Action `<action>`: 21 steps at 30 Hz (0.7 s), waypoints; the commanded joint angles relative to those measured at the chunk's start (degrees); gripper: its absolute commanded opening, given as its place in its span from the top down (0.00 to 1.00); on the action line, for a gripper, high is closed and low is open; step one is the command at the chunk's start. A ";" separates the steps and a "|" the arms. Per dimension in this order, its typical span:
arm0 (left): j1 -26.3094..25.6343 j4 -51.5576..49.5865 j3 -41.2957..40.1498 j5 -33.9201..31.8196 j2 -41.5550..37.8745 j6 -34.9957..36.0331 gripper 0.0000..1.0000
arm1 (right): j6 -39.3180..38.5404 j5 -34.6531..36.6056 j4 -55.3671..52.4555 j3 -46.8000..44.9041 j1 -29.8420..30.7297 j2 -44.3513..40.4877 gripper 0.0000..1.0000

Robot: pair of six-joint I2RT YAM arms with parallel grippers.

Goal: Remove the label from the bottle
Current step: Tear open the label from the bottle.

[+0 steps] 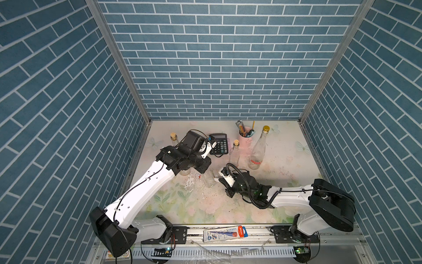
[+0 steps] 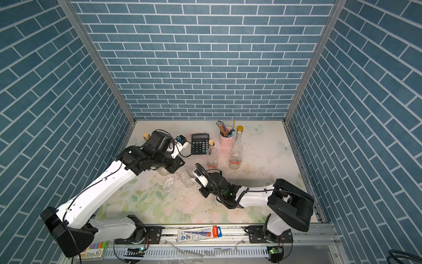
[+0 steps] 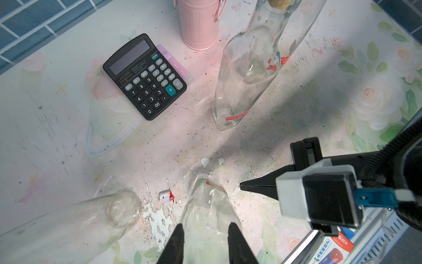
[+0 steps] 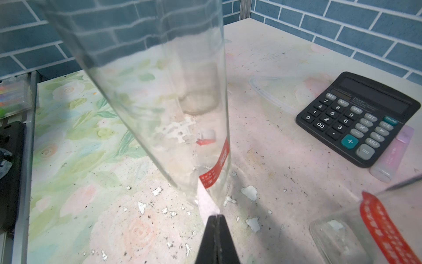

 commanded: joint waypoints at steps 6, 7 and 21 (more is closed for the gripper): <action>-0.38 3.31 -0.31 -0.85 1.00 -0.54 1.00 | 1.82 0.26 4.30 -1.50 0.22 2.28 1.00; -0.43 3.14 -0.21 -0.80 1.58 -0.52 1.00 | 1.92 0.12 4.71 -1.57 0.28 2.58 1.00; -0.72 3.11 0.39 -1.03 3.01 -0.63 0.86 | 2.17 -0.08 6.50 -1.71 0.26 5.12 1.00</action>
